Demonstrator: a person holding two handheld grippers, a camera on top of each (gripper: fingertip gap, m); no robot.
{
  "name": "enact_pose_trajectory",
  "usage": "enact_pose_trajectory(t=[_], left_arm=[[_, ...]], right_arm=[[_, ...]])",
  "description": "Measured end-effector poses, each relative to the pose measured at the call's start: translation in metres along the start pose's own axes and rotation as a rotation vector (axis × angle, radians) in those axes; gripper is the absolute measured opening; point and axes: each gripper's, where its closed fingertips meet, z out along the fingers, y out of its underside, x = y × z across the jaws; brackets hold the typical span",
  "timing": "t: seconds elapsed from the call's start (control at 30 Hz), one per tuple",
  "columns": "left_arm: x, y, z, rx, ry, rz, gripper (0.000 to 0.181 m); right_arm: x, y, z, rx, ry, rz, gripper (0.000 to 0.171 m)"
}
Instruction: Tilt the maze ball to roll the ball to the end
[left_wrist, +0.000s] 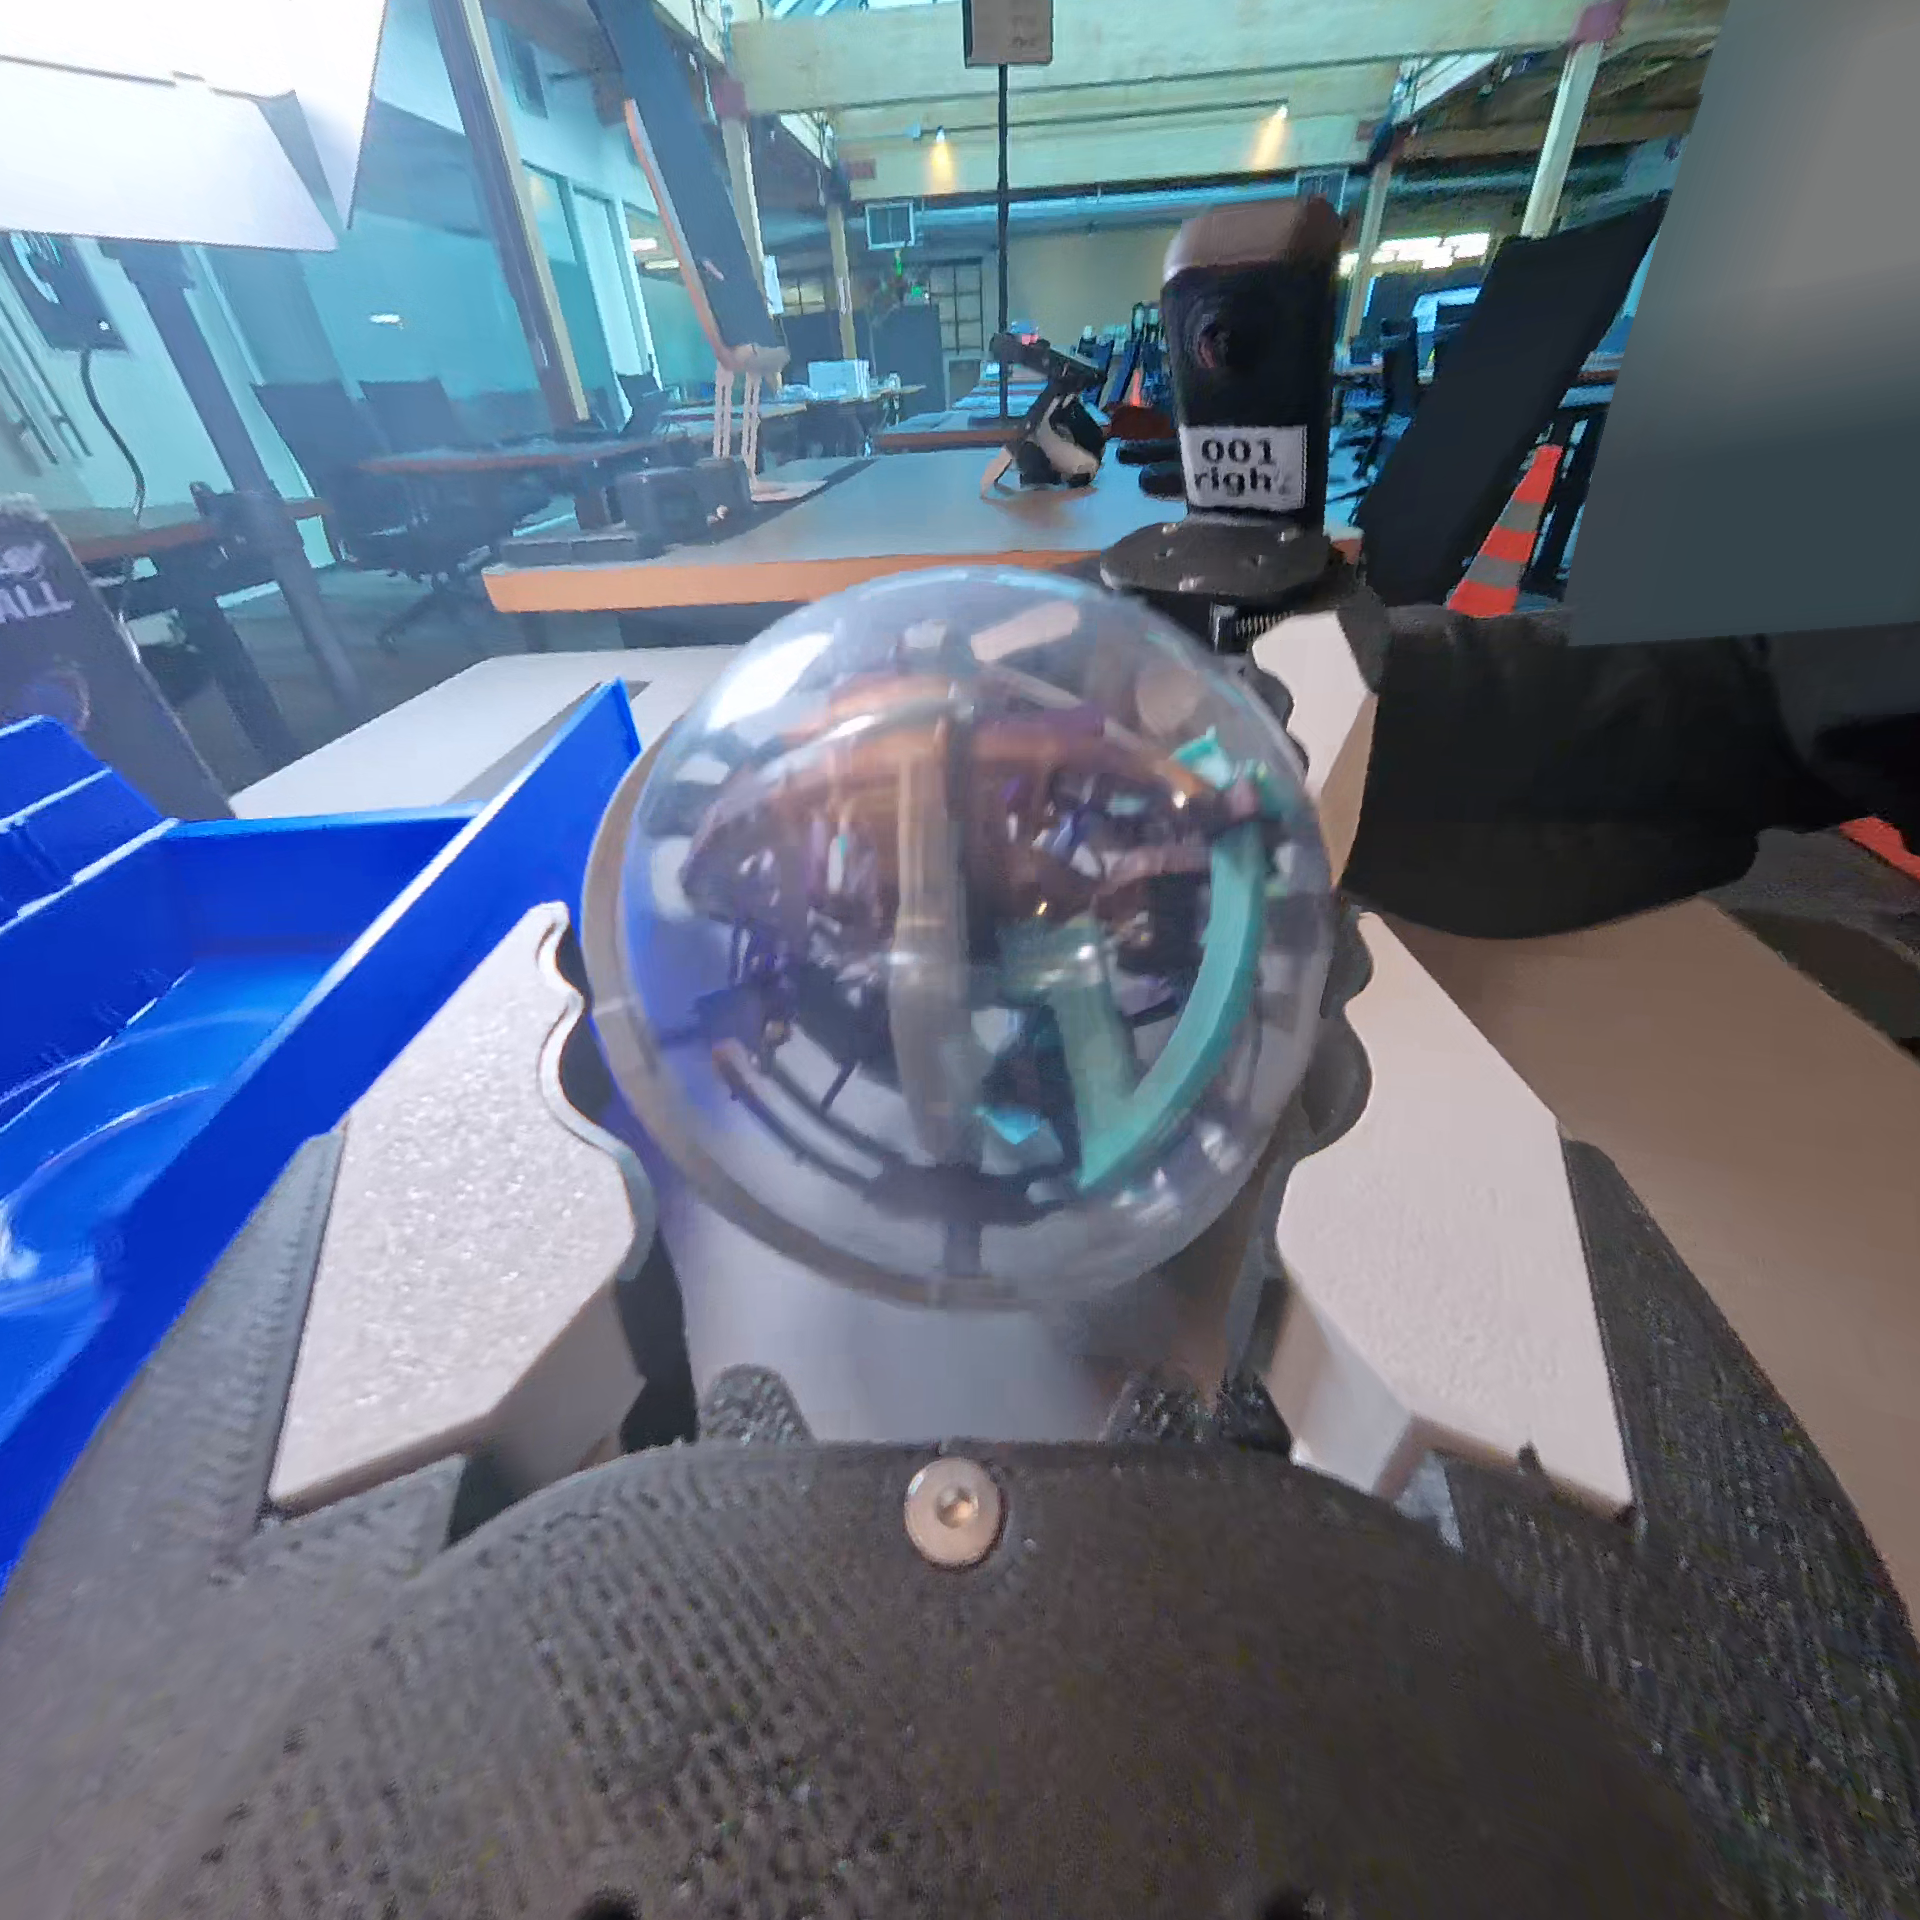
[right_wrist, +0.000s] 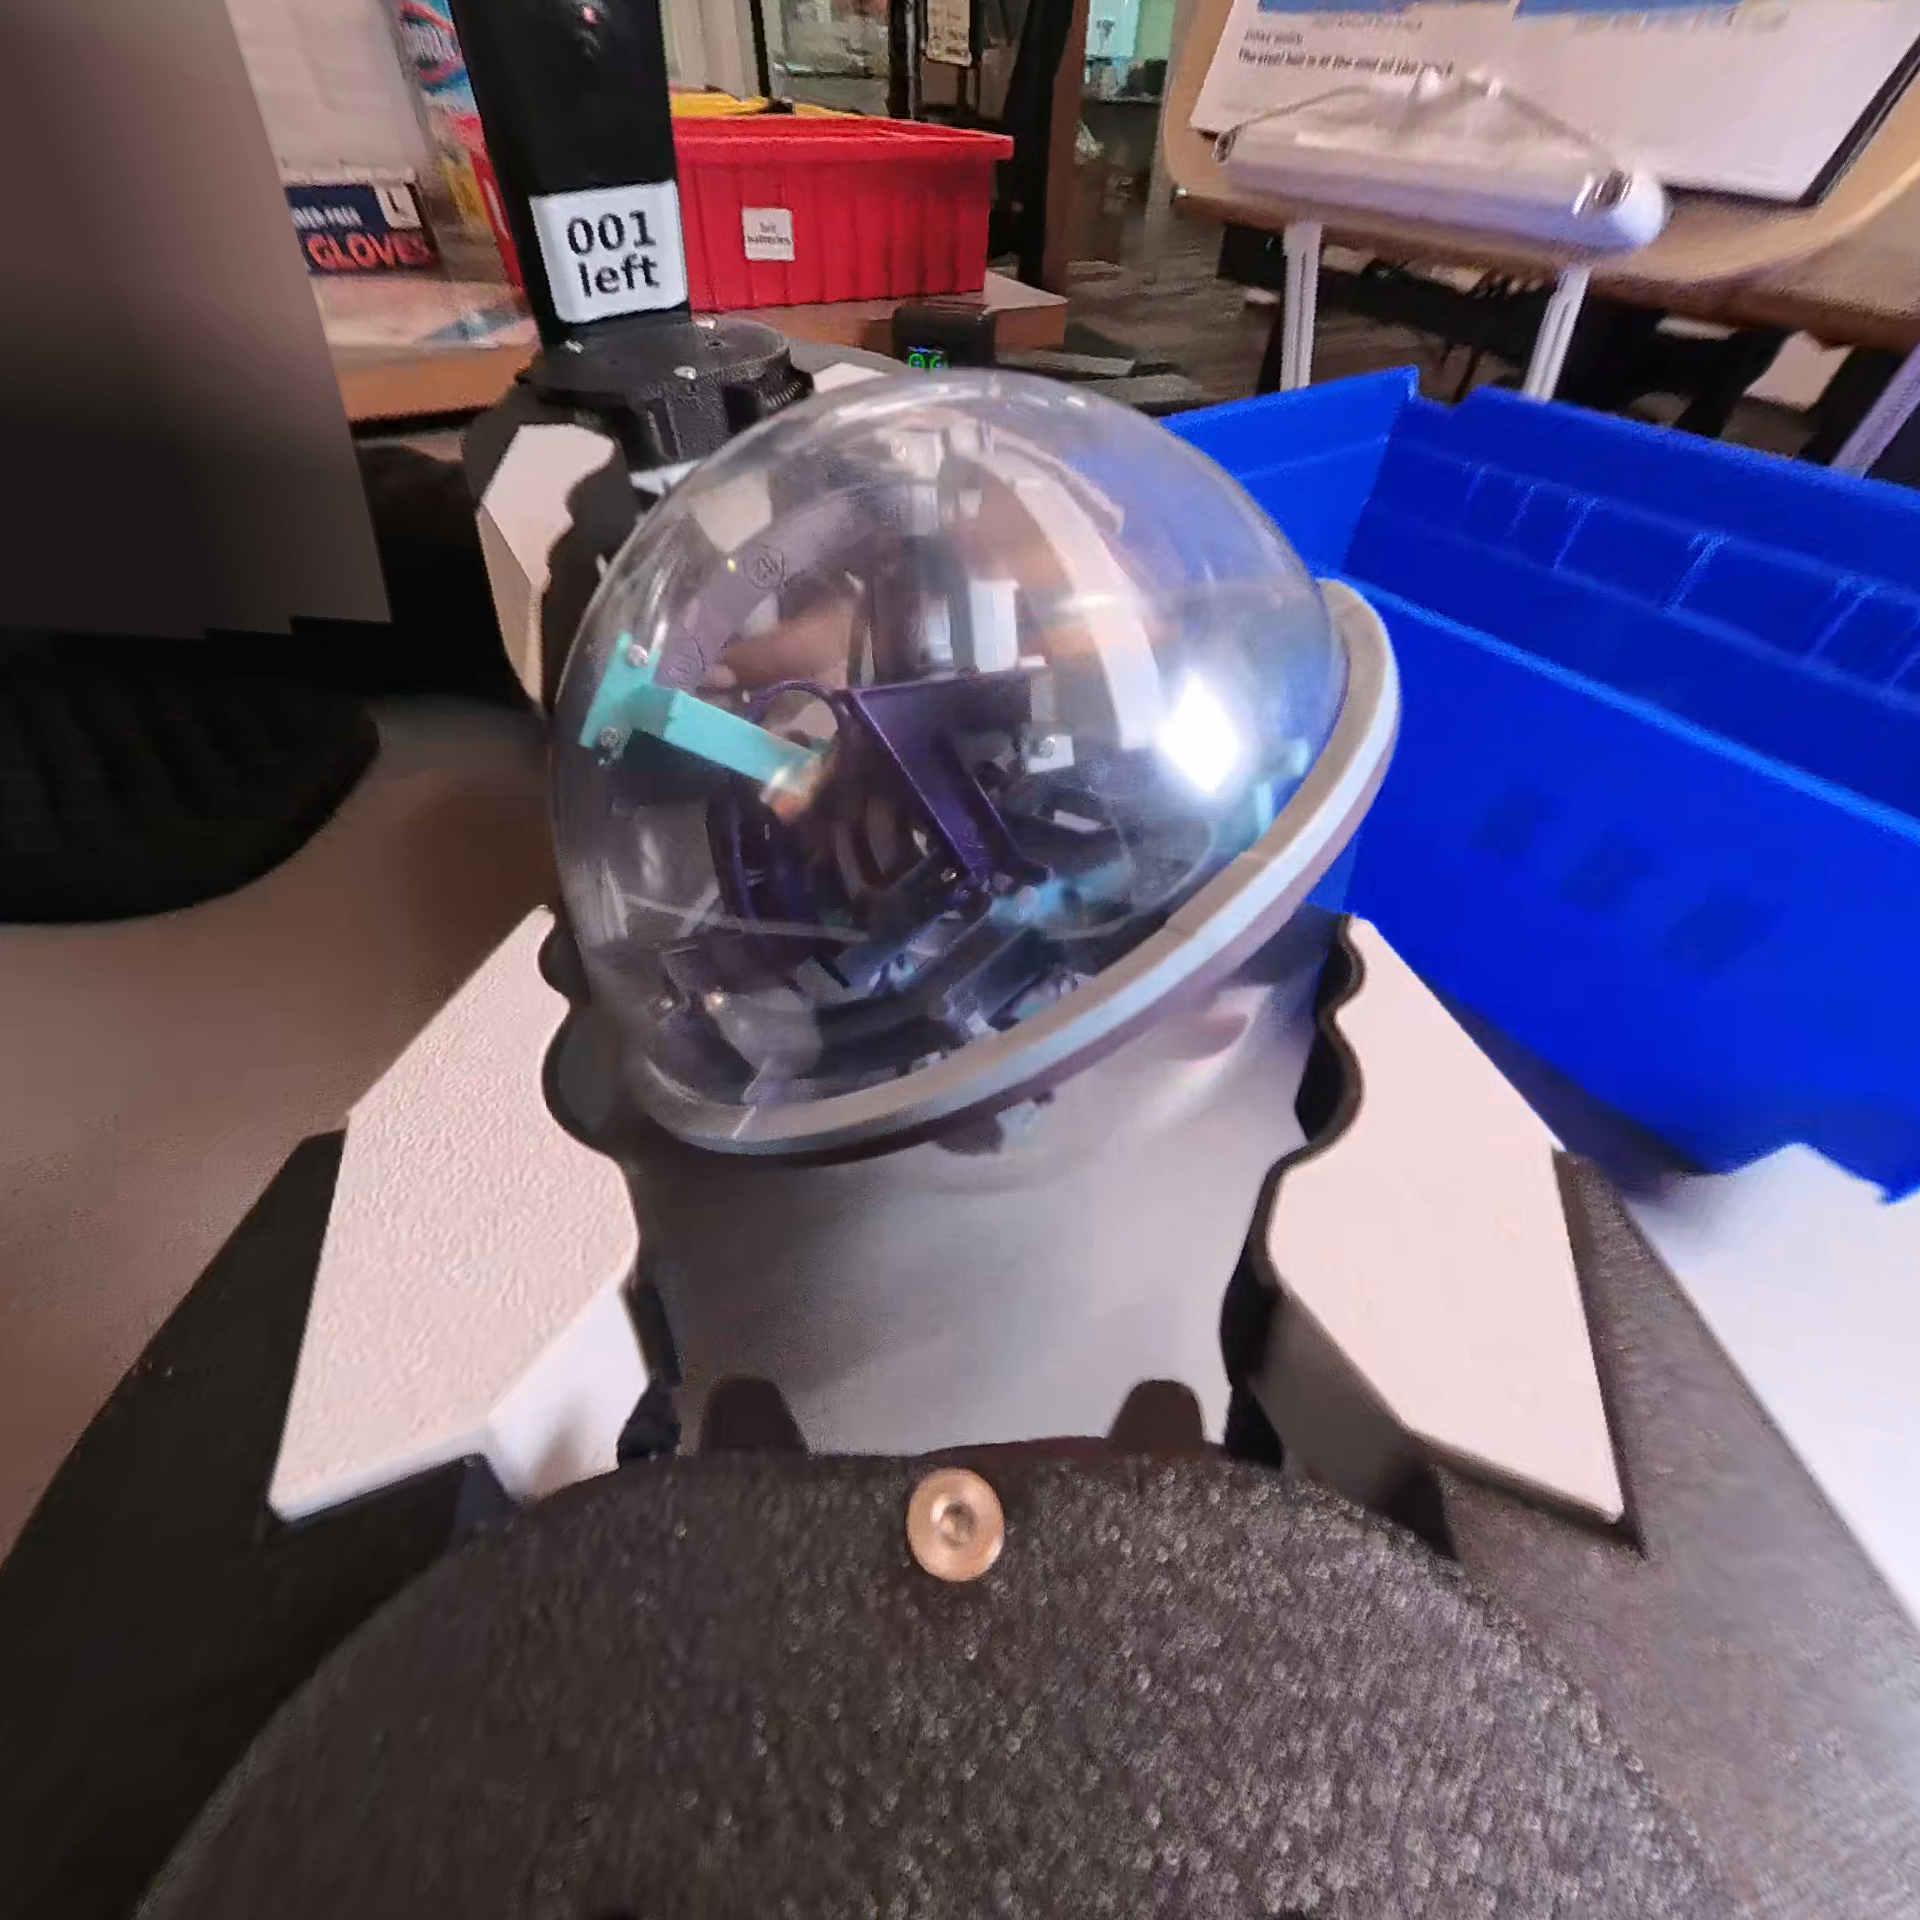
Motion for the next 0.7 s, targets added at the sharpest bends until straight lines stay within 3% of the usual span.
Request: enact_pose_trajectory(t=[0.13,0.27,0.43,0.6,0.7], left_arm=[[-0.003,0.029,-0.004,-0.104,0.03,0.013,0.146],[-0.006,0.024,-0.001,-0.076,0.006,-0.02,0.139],[-0.01,0.022,-0.003,-0.062,0.005,-0.111,0.135],[-0.012,0.019,-0.002,-0.048,0.006,-0.136,0.132],[-0.014,0.015,-0.002,-0.037,0.011,-0.154,0.128]], right_arm=[[0.003,0.005,0.002,0.009,-0.052,0.153,0.135],[0.003,0.011,0.005,-0.009,-0.085,0.262,0.135],[0.008,0.023,0.005,-0.106,0.023,0.077,0.141],[0.018,0.001,-0.006,-0.02,0.124,-0.129,0.148],[0.007,0.006,0.0,-0.04,0.087,-0.158,0.146]])
